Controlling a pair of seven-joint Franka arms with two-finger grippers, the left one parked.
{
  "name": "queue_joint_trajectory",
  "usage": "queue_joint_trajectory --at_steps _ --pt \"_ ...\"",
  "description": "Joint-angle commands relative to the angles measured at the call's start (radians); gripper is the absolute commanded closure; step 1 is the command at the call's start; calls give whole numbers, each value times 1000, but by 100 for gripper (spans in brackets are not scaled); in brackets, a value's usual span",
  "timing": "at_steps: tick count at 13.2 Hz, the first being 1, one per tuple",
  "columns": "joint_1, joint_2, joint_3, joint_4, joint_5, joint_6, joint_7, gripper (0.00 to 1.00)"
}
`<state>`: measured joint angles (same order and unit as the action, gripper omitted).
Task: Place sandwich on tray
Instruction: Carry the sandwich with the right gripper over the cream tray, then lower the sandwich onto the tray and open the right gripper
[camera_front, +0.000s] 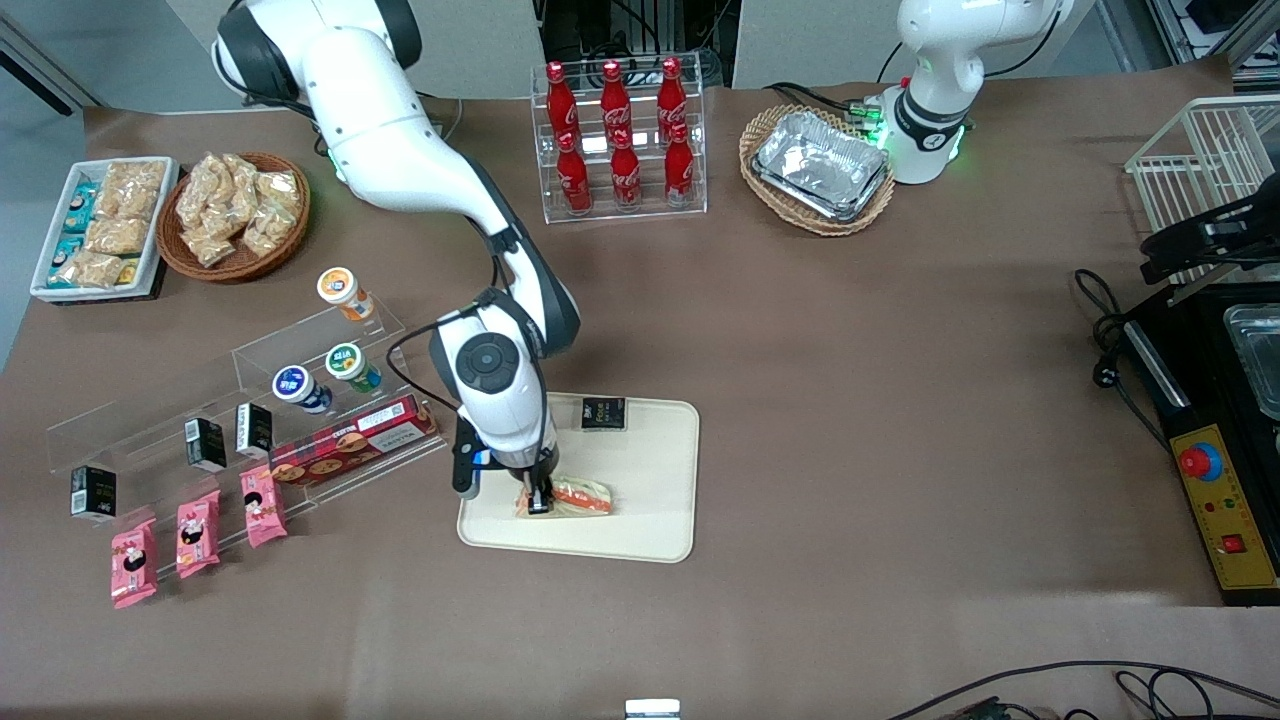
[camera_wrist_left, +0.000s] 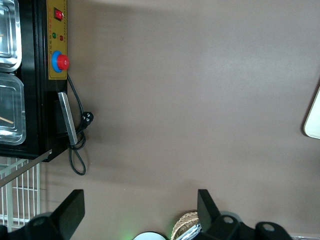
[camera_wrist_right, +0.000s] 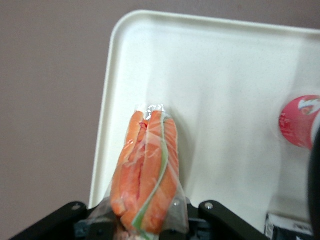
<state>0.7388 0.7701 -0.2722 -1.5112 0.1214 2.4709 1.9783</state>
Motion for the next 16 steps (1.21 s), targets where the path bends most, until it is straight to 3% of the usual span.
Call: queue_joint_trajectory --at_steps 1,2,3,8,10,16 --pt "5 73 -10 54 7 42 34 95" --pt "2 86 -10 55 7 51 37 62" --pt "-2 87 -10 55 6 51 31 1" --pt "-12 52 -18 66 -5 28 -38 0" --pt "-13 8 -21 66 -6 -48 -68 0" --pt "-67 -181 -16 68 1 -315 -431 0"
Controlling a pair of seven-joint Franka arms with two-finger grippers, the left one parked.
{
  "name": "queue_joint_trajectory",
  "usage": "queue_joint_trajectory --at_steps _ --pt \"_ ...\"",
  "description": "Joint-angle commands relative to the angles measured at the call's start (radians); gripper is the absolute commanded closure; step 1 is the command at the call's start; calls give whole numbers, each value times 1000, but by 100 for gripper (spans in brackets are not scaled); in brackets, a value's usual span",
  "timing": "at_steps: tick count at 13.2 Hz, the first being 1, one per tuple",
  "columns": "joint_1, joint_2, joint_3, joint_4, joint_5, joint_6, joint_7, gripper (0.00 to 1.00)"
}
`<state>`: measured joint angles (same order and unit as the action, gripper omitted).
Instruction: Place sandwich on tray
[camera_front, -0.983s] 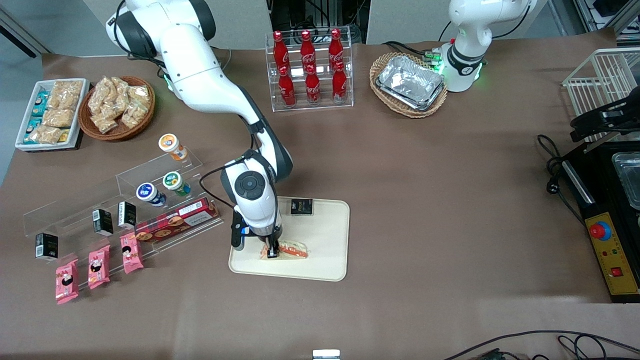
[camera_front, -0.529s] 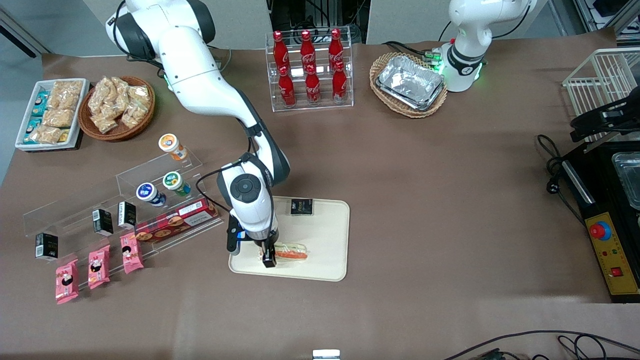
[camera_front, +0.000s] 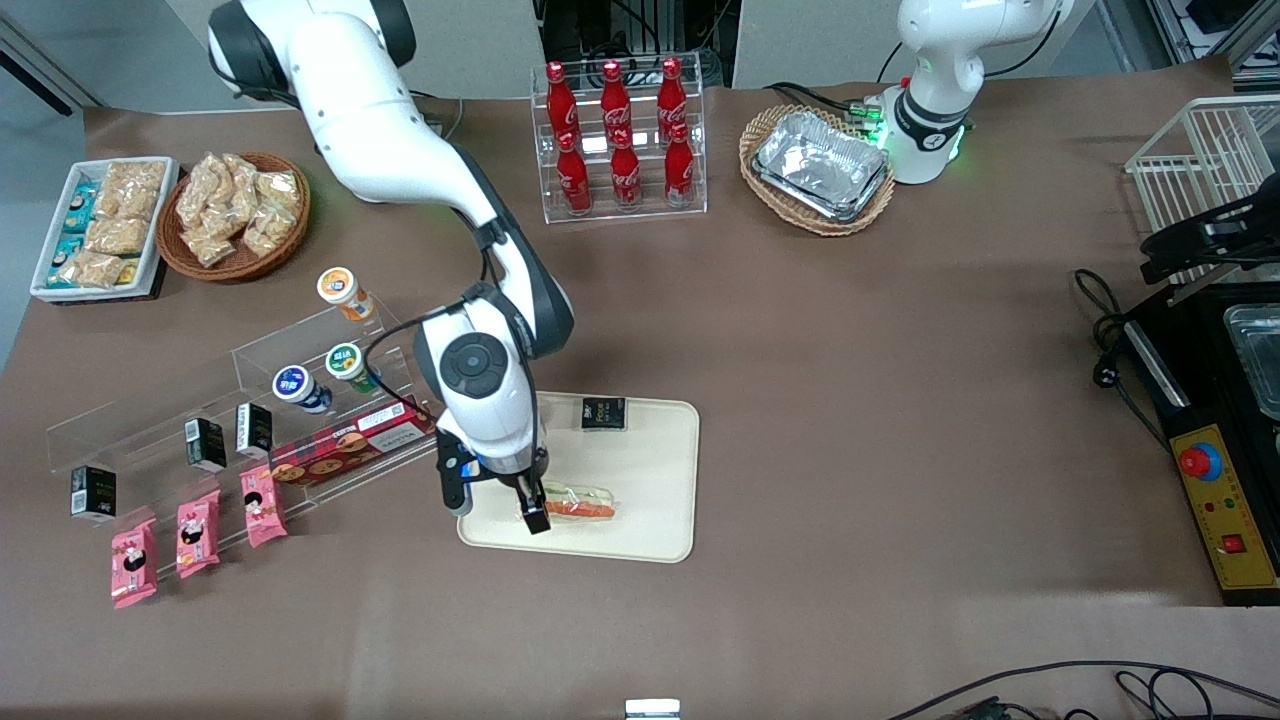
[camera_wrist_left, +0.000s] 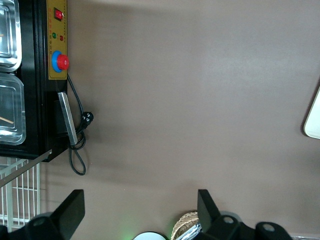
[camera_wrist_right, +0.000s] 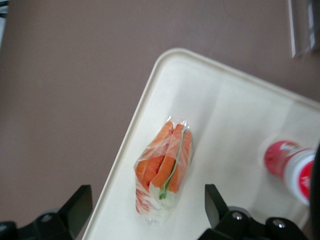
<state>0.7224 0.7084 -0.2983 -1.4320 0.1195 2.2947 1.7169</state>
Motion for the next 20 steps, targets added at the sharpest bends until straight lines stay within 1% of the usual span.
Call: queue_joint_trajectory --at_steps 1,3,4,5,6,7,9,10,11,12,13,15,18,20 --pt "-76 -174 18 -11 2 -221 -272 0" --pt "-80 -262 16 -13 -11 -398 -469 0" --pt "-81 -314 18 -16 -32 -446 -518 0" --pt "-81 -366 18 -18 -56 -486 -542 0" --pt "-81 -404 19 -18 -87 -515 -584 0" --pt "-86 -440 19 -24 -104 -530 -646 0" --pt "-127 -472 27 -25 -103 -566 -753 0" --pt "-170 -492 65 -27 -106 -586 -810 0" --pt "-240 -519 135 -37 -112 -603 -847 0" --pt "-317 -550 218 -65 -147 -604 -864 0" --pt "-368 -588 264 -105 -191 -600 -905 0" --pt "-411 -629 272 -127 -204 -604 -1076 0" --pt "-487 -658 268 -127 -204 -597 -1252 0" --pt "-541 -670 260 -128 -202 -606 -1414 0"
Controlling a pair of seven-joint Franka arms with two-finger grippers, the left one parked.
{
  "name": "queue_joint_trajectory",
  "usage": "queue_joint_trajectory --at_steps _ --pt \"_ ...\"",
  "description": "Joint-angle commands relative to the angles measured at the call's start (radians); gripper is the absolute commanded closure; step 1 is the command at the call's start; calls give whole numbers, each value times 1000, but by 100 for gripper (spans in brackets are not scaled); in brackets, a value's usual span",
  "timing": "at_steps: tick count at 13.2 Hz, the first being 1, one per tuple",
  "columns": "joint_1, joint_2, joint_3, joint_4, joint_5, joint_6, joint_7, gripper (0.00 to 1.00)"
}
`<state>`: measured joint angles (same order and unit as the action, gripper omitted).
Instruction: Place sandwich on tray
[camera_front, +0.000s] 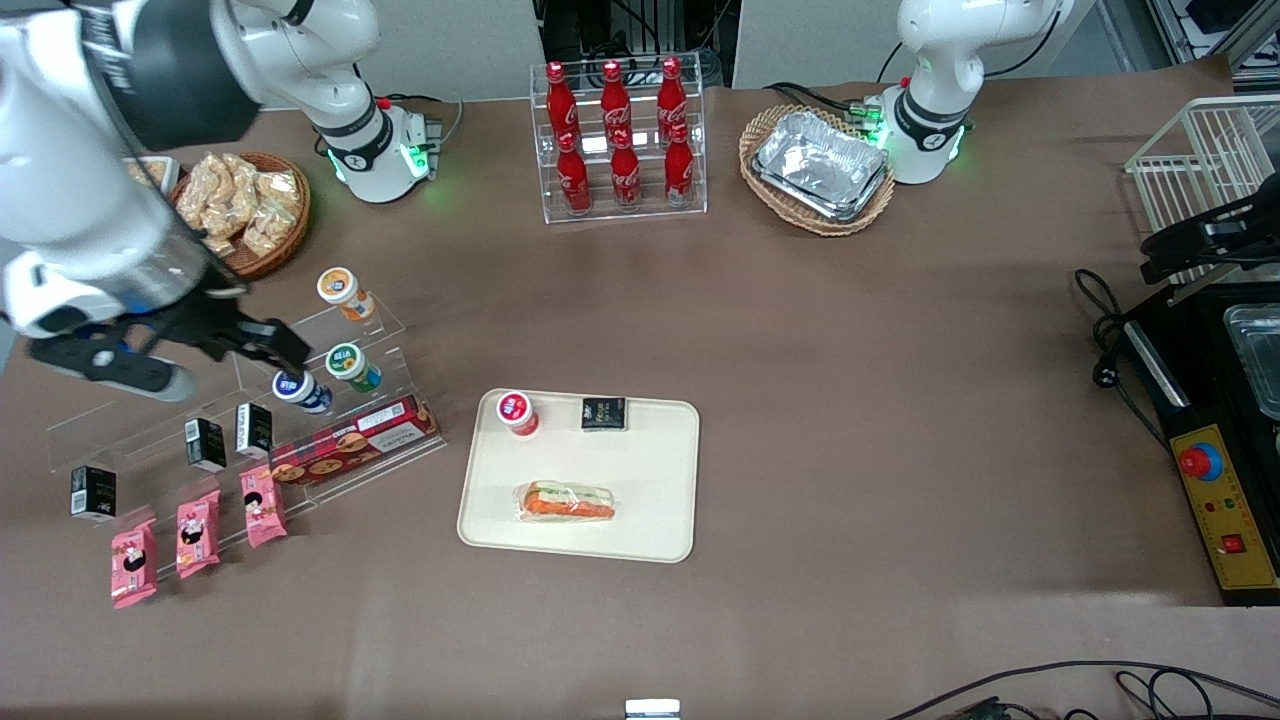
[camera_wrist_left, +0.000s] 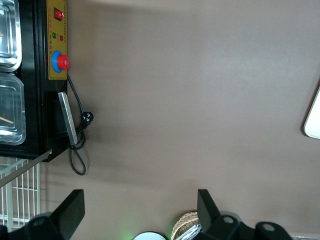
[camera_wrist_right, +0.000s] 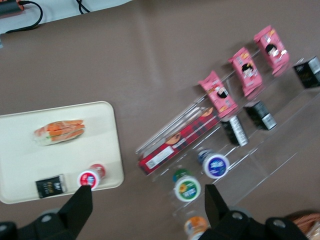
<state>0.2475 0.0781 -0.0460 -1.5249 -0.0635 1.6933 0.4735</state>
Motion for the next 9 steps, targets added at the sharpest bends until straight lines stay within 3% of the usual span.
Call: queue_joint_trajectory --at_steps 1,4,9 --pt "-100 -52 8 -38 -19 -12 -220 0" --pt "-149 -63 -63 -38 -6 -17 -421 0" --pt "-189 -60 -77 -26 17 -18 -429 0"
